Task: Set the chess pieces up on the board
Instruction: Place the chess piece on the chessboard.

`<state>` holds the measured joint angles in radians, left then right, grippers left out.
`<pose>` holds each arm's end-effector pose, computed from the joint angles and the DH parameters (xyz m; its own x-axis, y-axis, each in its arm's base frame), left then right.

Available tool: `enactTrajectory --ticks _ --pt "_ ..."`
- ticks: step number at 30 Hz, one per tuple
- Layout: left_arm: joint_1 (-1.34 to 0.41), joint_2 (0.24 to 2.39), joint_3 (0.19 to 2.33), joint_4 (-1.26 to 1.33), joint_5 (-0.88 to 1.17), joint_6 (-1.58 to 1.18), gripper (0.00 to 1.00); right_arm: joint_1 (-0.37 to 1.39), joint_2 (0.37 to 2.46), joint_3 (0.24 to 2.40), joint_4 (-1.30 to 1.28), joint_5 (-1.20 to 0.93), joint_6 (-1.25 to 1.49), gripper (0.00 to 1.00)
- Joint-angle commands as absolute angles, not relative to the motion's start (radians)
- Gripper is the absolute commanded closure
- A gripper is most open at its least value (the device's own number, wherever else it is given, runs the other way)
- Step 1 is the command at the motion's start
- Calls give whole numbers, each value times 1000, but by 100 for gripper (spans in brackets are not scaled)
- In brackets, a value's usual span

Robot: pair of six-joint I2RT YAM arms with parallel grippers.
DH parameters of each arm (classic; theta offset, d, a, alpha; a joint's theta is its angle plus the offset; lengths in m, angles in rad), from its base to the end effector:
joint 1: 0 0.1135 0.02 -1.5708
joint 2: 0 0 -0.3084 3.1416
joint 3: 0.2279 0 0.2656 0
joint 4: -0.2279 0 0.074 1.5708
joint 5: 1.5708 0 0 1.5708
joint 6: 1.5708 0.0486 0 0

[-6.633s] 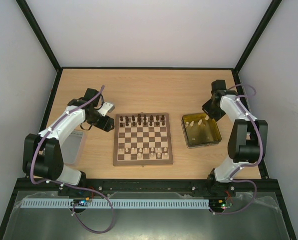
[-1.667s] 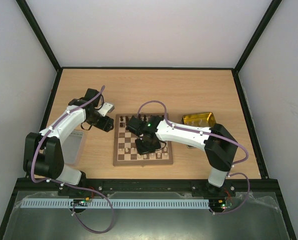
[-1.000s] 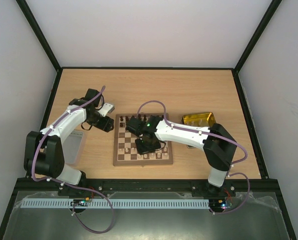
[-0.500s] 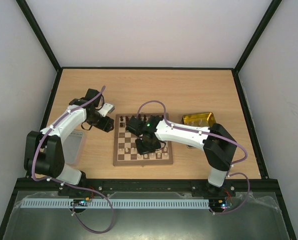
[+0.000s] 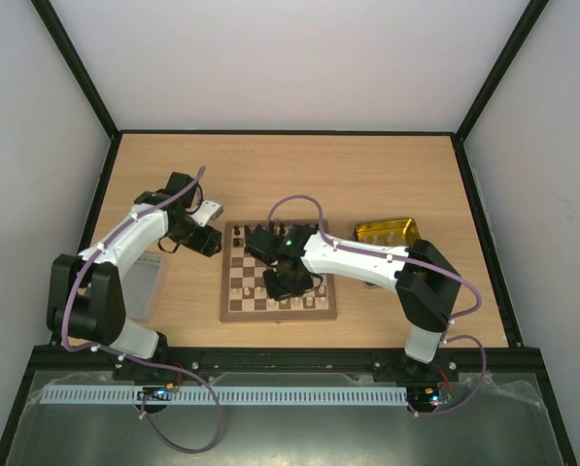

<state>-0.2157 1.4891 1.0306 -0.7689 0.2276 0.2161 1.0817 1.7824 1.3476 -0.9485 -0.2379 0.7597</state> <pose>0.2851 -0.0737 0.2459 -0.8378 0.3974 -0.3744 0.4734 0.8704 -0.1353 0.1625 0.3296 0.2414 -0.9397 -0.3411 0.0243 -0.3191 0.9002 0.2962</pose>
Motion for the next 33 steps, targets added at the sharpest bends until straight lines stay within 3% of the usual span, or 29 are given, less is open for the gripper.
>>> enactTrajectory --ticks 1,6,12,33 --pt "-219 1494 1019 -776 236 212 25 1091 1788 1361 -970 -239 761 85" --pt "-218 1493 1019 -776 236 212 25 1092 1785 1356 -968 -243 765 95" --pt "-219 1491 1020 -776 236 212 25 1091 1777 1353 -969 -242 772 97" --pt "-219 1491 1020 -777 236 213 25 1091 1754 1344 -979 -232 779 98"
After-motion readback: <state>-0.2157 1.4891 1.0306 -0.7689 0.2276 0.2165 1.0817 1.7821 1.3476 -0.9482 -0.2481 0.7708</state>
